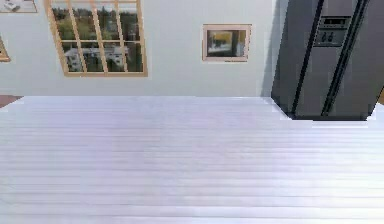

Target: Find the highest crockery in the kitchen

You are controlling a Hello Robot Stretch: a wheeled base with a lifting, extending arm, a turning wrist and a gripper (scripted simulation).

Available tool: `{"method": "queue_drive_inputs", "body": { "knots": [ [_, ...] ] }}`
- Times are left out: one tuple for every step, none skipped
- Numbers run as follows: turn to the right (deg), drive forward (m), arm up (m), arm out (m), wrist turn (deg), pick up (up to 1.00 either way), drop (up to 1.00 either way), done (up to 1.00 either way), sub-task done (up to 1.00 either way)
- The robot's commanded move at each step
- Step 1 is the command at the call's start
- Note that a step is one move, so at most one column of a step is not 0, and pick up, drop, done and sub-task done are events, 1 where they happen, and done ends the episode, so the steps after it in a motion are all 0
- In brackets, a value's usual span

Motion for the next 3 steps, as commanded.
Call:
{"method": "queue_drive_inputs", "body": {
  "knots": [
    [0.0,1.00,0.00,0.00,0.0,0.00,0.00,0.00,0.00],
    [42.0,0.00,0.00,0.00,0.0,0.00,0.00,0.00,0.00],
    [0.0,0.50,0.00,0.00,0.0,0.00,0.00,0.00,0.00]
  ]
}}
